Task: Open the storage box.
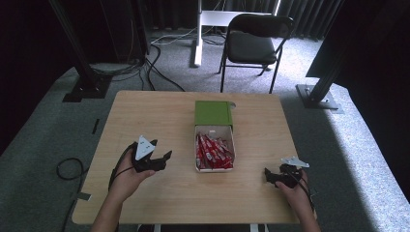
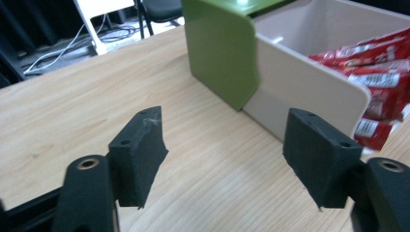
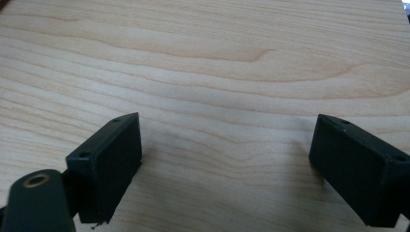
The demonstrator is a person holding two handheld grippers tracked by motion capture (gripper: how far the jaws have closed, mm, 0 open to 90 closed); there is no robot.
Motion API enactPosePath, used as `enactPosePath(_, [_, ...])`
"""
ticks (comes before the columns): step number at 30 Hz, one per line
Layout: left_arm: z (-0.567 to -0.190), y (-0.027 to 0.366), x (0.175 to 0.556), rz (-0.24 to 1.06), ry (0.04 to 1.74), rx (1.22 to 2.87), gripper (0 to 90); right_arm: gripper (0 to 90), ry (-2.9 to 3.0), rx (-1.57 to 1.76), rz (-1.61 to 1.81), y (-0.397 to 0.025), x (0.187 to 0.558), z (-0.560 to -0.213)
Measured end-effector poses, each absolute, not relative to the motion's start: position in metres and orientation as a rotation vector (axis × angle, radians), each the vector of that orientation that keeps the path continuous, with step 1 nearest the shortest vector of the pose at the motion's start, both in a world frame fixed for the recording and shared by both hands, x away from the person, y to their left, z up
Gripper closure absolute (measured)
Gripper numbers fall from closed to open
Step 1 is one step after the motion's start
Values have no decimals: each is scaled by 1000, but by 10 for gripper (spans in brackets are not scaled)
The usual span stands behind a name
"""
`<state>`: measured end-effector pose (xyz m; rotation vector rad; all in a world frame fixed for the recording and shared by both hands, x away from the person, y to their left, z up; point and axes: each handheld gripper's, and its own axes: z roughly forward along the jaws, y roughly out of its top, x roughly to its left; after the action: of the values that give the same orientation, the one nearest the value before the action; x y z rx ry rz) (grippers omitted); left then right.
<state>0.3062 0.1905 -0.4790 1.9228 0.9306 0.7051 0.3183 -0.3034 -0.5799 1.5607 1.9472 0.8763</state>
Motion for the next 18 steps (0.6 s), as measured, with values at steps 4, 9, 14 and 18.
enactPosePath(4, [-490,200,305,692,973,1889,275,109,1947,1561,877,-303,318,-580])
enactPosePath(9, [-506,211,301,689,1061,1859,221,108,1947,1561,877,-303,318,-580])
enactPosePath(14, [-515,218,300,693,1120,1845,201,108,1947,1560,877,-303,318,-580])
enactPosePath(18, [-523,225,298,702,1180,1816,200,109,1947,1561,877,-303,318,-580])
